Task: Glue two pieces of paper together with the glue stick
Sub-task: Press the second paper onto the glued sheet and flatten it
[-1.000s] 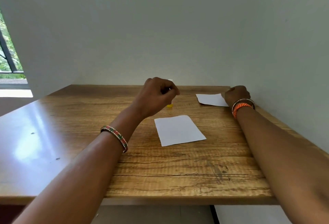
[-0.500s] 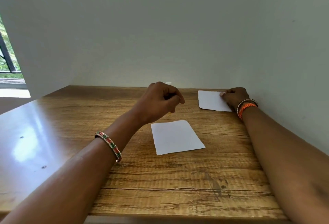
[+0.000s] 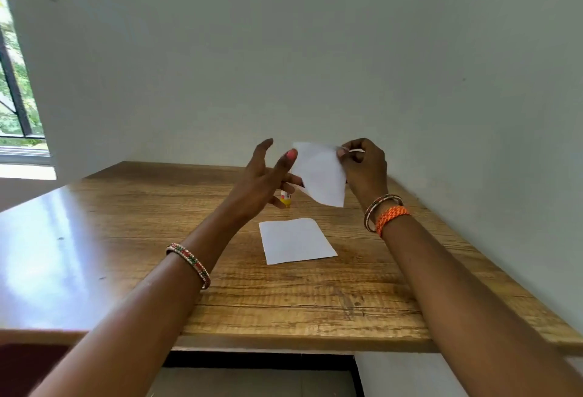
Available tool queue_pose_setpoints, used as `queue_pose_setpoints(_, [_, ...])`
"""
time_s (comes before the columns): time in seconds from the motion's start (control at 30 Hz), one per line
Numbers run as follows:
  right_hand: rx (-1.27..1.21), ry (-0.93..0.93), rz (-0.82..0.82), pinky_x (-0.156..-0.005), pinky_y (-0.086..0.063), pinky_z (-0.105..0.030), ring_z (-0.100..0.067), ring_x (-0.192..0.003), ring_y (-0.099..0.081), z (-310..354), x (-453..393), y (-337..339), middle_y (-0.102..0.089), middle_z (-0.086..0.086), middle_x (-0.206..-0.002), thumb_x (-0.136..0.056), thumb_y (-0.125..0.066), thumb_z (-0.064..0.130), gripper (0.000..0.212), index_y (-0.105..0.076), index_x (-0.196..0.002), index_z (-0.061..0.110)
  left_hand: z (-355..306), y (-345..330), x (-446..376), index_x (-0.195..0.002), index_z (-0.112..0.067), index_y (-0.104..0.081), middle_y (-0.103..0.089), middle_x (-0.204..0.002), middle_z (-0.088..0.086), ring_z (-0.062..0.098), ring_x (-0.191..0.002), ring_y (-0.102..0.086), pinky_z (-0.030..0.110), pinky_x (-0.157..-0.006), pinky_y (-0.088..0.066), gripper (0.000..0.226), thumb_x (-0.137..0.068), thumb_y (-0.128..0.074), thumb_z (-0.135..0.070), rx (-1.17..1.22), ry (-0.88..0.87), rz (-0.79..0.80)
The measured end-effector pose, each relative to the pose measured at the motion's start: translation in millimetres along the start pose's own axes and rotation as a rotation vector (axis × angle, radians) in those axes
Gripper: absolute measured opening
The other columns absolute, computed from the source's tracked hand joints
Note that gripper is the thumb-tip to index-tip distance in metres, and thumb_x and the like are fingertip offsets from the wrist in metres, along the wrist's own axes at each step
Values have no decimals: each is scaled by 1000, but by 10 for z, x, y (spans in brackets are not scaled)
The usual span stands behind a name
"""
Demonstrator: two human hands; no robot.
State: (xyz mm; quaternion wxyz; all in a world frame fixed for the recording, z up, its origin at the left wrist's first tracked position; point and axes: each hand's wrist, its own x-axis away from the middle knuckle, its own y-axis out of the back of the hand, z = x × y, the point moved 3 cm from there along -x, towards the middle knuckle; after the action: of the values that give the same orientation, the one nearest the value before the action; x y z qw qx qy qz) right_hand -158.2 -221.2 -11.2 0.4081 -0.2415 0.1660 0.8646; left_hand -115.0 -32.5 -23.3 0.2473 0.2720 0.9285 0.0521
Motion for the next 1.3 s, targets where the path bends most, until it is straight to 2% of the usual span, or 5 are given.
queue_pose_setpoints(0.43, [43,107,62,-53,-39,0,-5,-70,-58,139,355,-89,-66,0,-87,-86,-63,12,1,-63,-86,10,53,113,219,-122,-10,-52,-68,-98,13,22,-81,-67,32,-69,-59,29,-95,-50,-19,191,167,-61])
queue_pose_setpoints(0.6, [130,188,106,-58,-42,-9,-12,-72,-58,186,406,-118,-65,-1,-80,-87,-62,10,3,-63,-85,8,34,109,218,-122,-10,-51,-66,-101,14,22,-84,-67,32,-70,-56,46,-92,-47,-44,241,243,-40])
queue_pose_setpoints(0.87, [-65,-222,384,-76,-57,-39,-26,-99,-62,74,419,-176,-62,-13,-114,-82,-68,18,57,-42,-132,28,72,186,238,-133,-24,-39,-61,-87,11,19,-75,-66,25,-56,-58,61,-82,-64,-1,-2,174,-196])
queue_pose_setpoints(1.03, [-98,-262,647,-50,-55,-22,-25,-88,-63,164,580,-271,-53,-11,-129,-89,-60,12,20,-69,-107,12,142,214,303,-126,-18,-42,-65,-87,11,16,-58,-66,23,-48,-54,55,-79,-70,-10,0,297,-249])
queue_pose_setpoints(1.3, [-38,-452,700,-56,-59,-25,-25,-76,-67,172,488,-74,-59,-21,-116,-86,-60,-2,25,-60,-111,-2,289,442,386,-74,-32,-67,-67,-99,-5,15,-102,-57,43,-96,-42,6,-79,-68,-29,-415,227,-219])
